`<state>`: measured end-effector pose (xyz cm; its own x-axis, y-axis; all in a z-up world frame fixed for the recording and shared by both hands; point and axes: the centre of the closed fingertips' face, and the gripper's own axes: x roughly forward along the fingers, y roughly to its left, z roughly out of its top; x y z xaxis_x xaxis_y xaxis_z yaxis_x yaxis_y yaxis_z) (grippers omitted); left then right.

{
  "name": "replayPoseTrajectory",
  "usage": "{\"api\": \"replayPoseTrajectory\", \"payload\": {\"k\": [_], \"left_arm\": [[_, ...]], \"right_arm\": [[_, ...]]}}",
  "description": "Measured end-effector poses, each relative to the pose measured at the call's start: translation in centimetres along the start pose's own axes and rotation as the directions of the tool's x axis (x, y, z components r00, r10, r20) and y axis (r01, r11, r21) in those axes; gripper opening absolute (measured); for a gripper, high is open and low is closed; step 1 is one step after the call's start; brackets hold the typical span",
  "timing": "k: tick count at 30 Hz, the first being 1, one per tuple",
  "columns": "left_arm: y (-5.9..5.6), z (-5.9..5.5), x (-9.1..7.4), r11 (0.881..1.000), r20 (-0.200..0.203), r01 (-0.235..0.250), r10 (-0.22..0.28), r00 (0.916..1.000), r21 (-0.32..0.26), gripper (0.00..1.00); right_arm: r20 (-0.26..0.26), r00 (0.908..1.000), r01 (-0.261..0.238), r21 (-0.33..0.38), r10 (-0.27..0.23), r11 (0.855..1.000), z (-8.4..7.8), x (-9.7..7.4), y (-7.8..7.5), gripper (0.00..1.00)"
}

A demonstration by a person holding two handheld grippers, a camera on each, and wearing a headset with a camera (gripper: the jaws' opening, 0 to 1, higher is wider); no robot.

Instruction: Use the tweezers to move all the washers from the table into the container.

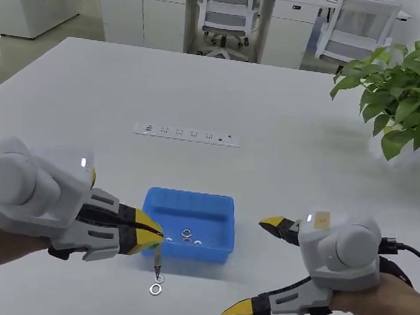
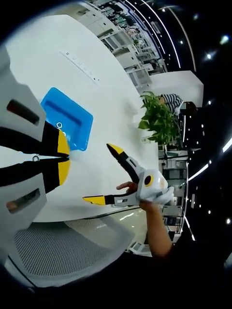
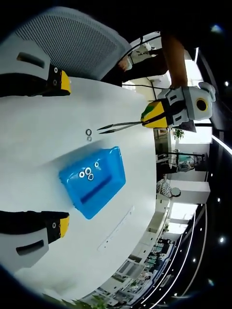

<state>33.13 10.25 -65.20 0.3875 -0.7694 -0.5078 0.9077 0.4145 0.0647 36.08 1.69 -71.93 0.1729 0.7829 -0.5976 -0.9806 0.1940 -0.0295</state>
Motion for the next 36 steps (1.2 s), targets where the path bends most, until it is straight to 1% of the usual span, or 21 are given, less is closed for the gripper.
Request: {"api": "replayPoseTrajectory", "payload": {"k": [2,6,9,12,19,25,28,32,33,34,36], "left_arm": [[-0.1,-0.1,0.1,1.0,0.001,0.003,-0.003,1.0,0.002,0.05],[-0.5,-0.7,0.4,1.0,-0.007,0.013,-0.013,0.9999,0.005,0.05],[-0.8,-1.1,0.6,1.0,-0.005,0.023,-0.023,0.9997,0.001,0.05],[-1.0,-1.5,0.8,1.0,-0.01,0.028,-0.028,0.9996,0.005,0.05],[-1.0,-2.3,1.1,1.0,-0.017,0.029,-0.029,0.9994,0.004,0.05],[-1.0,-2.8,1.4,1.0,-0.029,0.029,-0.029,0.9992,0.011,0.05],[-1.1,-2.8,1.5,1.0,-0.023,0.025,-0.025,0.9994,0.009,0.05],[-1.1,-3.1,1.7,1.0,-0.03,0.022,-0.022,0.9993,0.016,0.05],[-1.2,-2.9,1.8,1.0,-0.016,0.027,-0.026,0.9995,0.011,0.05],[-1.2,-3.0,1.7,1.0,-0.022,0.023,-0.023,0.9995,0.01,0.05],[-1.1,-3.0,1.8,1.0,-0.016,0.02,-0.02,0.9997,0.013,0.05]], "right_arm": [[-0.002,1.0,-0.001,-0.002,0.001,1.0,-0.1,0.0,0.1,1.0],[0.003,1.0,0.008,0.002,-0.008,1.0,0.0,0.0,0.1,1.0],[0.007,0.9998,0.019,0.005,-0.019,1.0,0.0,-0.1,-0.1,1.0],[0.006,0.9998,0.02,0.01,-0.02,1.0,-0.2,-0.3,0.0,1.0],[-0.004,0.9999,0.016,0.015,-0.016,1.0,-0.7,-0.3,0.4,1.0],[0.0,0.9999,0.015,0.015,-0.015,1.0,-0.6,-0.3,0.6,1.0],[0.003,0.9999,0.015,0.013,-0.016,1.0,-0.5,-0.3,0.6,1.0],[-0.001,1.0,0.005,0.008,-0.005,1.0,-0.5,-0.1,0.9,1.0],[0.0,1.0,0.002,0.009,-0.002,1.0,-0.6,0.0,1.0,1.0],[0.0,1.0,0.0,0.009,0.0,1.0,-0.6,0.0,1.0,1.0],[0.003,1.0,-0.006,0.001,0.006,1.0,-0.5,0.1,1.2,1.0]]}}
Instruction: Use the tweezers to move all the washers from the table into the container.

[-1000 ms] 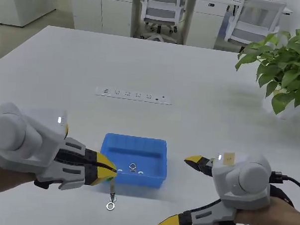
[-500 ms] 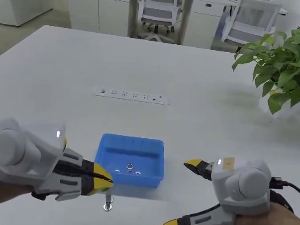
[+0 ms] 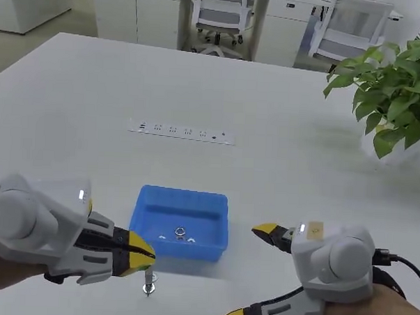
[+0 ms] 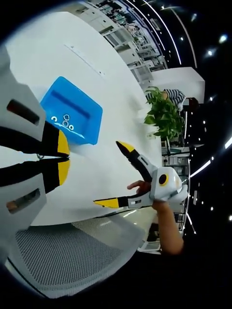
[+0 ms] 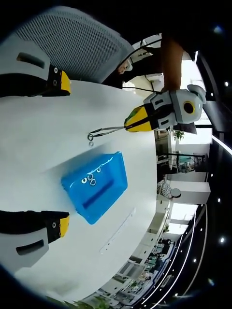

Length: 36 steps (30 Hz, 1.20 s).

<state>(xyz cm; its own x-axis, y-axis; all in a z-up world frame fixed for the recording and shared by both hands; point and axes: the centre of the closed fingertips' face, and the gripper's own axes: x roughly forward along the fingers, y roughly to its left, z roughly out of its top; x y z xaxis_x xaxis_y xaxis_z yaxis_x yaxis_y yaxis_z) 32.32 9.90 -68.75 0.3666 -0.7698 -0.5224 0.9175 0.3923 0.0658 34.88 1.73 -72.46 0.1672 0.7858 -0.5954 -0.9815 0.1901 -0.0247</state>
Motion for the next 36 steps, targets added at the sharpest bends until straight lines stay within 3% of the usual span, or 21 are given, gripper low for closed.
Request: {"api": "replayPoseTrajectory", "payload": {"k": [7,11,22,33,36], "left_arm": [[-0.1,-0.1,0.1,1.0,-0.009,0.02,-0.02,0.9998,0.018,0.05],[-0.2,0.0,0.2,0.999,-0.016,0.035,-0.034,0.9993,0.03,0.05],[-0.4,0.0,0.4,0.998,-0.022,0.05,-0.049,0.9985,0.03,0.05],[-0.4,-0.3,0.2,0.998,-0.028,0.052,-0.052,0.9983,0.026,0.05],[-0.3,-0.4,0.1,0.998,-0.031,0.051,-0.05,0.9983,0.024,0.05]], "right_arm": [[0.021,0.9991,-0.036,-0.04,0.037,0.999,0.7,0.8,0.5,0.93],[0.024,0.9965,-0.078,-0.079,0.08,0.994,1.3,1.5,1.3,0.83],[0.005,0.9847,-0.169,-0.198,0.174,0.966,2.3,4.0,2.6,0.56],[-0.027,0.9705,-0.239,-0.256,0.24,0.937,2.7,6.2,3.3,0.41],[-0.06,0.9677,-0.252,-0.285,0.245,0.925,2.5,7.0,3.3,0.36]]}}
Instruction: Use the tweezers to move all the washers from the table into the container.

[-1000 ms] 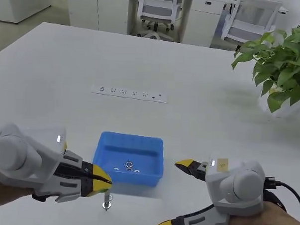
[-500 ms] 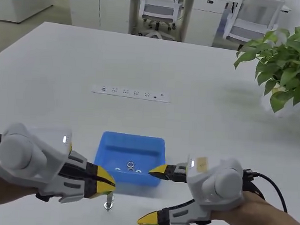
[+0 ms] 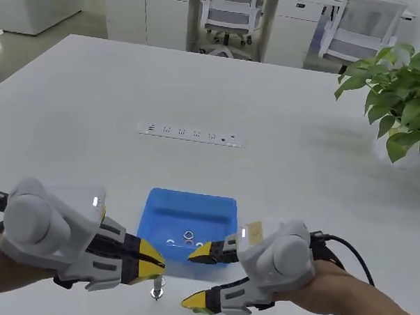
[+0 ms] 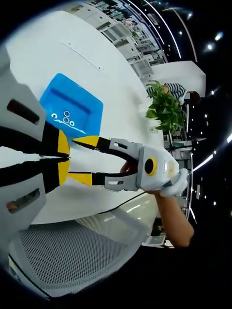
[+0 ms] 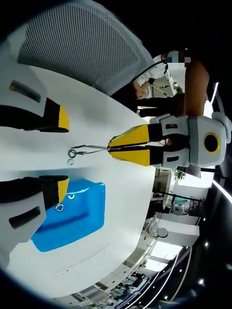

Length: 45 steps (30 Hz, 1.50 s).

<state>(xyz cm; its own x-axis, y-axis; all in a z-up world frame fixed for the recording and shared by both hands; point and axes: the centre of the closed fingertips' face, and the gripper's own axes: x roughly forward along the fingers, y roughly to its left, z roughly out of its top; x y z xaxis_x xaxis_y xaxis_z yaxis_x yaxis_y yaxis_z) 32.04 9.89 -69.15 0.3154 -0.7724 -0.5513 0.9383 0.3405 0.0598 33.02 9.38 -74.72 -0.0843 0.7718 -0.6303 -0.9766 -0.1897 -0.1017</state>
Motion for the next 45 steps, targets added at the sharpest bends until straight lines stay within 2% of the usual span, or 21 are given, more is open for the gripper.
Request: {"api": "replayPoseTrajectory", "payload": {"k": [13,15,22,30,37,45], "left_arm": [[0.2,-0.1,0.0,1.0,-0.011,-0.002,0.002,0.9999,0.002,0.05],[0.2,-0.2,0.0,1.0,-0.012,-0.003,0.003,0.9999,0.004,0.05],[0.3,-0.2,0.1,1.0,-0.018,0.002,-0.002,0.9998,0.004,0.05],[0.3,-0.2,0.1,1.0,-0.023,0.003,-0.003,0.9997,0.004,0.05],[0.3,-0.2,0.2,1.0,-0.025,0.001,-0.001,0.9997,-0.001,0.05],[0.4,-0.2,0.1,1.0,-0.032,-0.006,0.006,0.9995,-0.004,0.05]], "right_arm": [[-0.014,0.9966,-0.082,-0.042,0.082,0.996,0.5,2.4,0.4,0.27],[-0.016,0.9956,-0.093,-0.053,0.092,0.994,0.6,2.7,0.4,0.22],[-0.004,0.9924,-0.123,-0.053,0.123,0.991,1.4,3.6,0.5,0.17],[-0.025,0.9857,-0.168,-0.077,0.166,0.983,1.3,4.1,0.8,0.11],[-0.036,0.9854,-0.169,-0.084,0.166,0.982,1.3,4.1,0.9,0.1],[-0.033,0.9891,-0.145,-0.037,0.143,0.989,1.3,4.1,0.7,0.08]]}}
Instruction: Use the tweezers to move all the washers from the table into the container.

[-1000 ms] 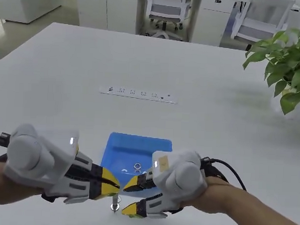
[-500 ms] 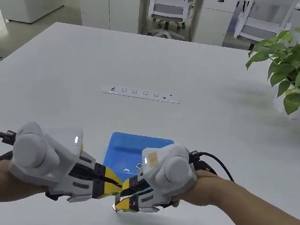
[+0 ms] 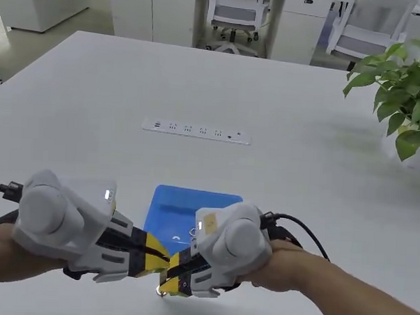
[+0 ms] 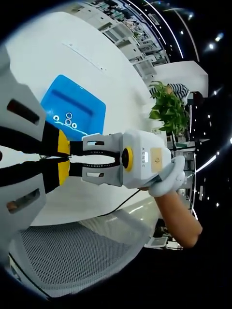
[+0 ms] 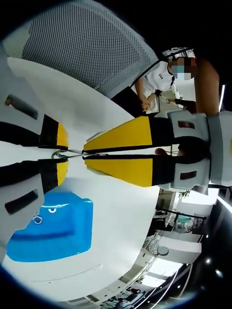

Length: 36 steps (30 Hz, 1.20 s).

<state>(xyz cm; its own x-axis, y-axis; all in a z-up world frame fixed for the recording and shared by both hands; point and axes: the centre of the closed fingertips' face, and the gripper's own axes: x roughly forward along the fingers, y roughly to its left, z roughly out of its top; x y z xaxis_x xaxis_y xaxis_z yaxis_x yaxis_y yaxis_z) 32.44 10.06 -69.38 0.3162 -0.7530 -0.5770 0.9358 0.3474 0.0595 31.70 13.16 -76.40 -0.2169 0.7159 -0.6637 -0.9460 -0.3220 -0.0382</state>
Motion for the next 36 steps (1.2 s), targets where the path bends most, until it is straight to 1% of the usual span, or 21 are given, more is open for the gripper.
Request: {"api": "replayPoseTrajectory", "payload": {"k": [9,15,17,20,23,26,28,32,36], "left_arm": [[0.0,-0.1,0.0,1.0,-0.006,0.002,-0.002,1.0,0.003,0.05],[-0.2,0.0,0.0,1.0,-0.003,0.0,0.0,1.0,-0.003,0.05],[-0.1,0.2,-0.1,1.0,0.01,-0.006,0.006,0.9999,-0.01,0.06],[-0.1,0.9,-0.4,1.0,0.053,-0.009,0.01,0.9985,-0.029,0.09],[0.0,1.1,-0.6,0.999,0.061,-0.013,0.015,0.998,-0.034,0.1],[0.2,1.3,-0.7,0.999,0.074,-0.02,0.023,0.997,-0.033,0.15],[0.3,1.5,-0.9,0.999,0.089,-0.025,0.028,0.9956,-0.044,0.19],[0.5,1.6,-1.2,0.997,0.105,-0.043,0.049,0.9933,-0.057,0.3],[0.7,1.4,-1.6,0.994,0.122,-0.066,0.076,0.9897,-0.085,0.41]], "right_arm": [[-0.001,1.0,-0.003,0.0,0.003,1.0,0.0,0.0,0.1,0.08],[-0.006,1.0,-0.006,-0.003,0.006,1.0,0.0,0.0,0.1,0.08],[-0.006,1.0,-0.003,-0.006,0.003,1.0,0.1,-0.1,0.1,0.08],[-0.002,1.0,-0.002,-0.013,0.002,1.0,0.3,-0.3,-0.1,0.08],[-0.003,1.0,-0.002,-0.015,0.002,1.0,0.4,-0.4,-0.2,0.08],[-0.003,1.0,-0.001,-0.019,0.001,1.0,0.6,-0.5,-0.2,0.08],[-0.004,1.0,-0.002,-0.022,0.002,1.0,0.7,-0.6,-0.3,0.08],[-0.007,1.0,0.003,-0.019,-0.003,1.0,1.0,-1.0,-0.5,0.08],[-0.005,0.9999,0.011,-0.019,-0.011,1.0,1.4,-1.6,-0.7,0.08]]}}
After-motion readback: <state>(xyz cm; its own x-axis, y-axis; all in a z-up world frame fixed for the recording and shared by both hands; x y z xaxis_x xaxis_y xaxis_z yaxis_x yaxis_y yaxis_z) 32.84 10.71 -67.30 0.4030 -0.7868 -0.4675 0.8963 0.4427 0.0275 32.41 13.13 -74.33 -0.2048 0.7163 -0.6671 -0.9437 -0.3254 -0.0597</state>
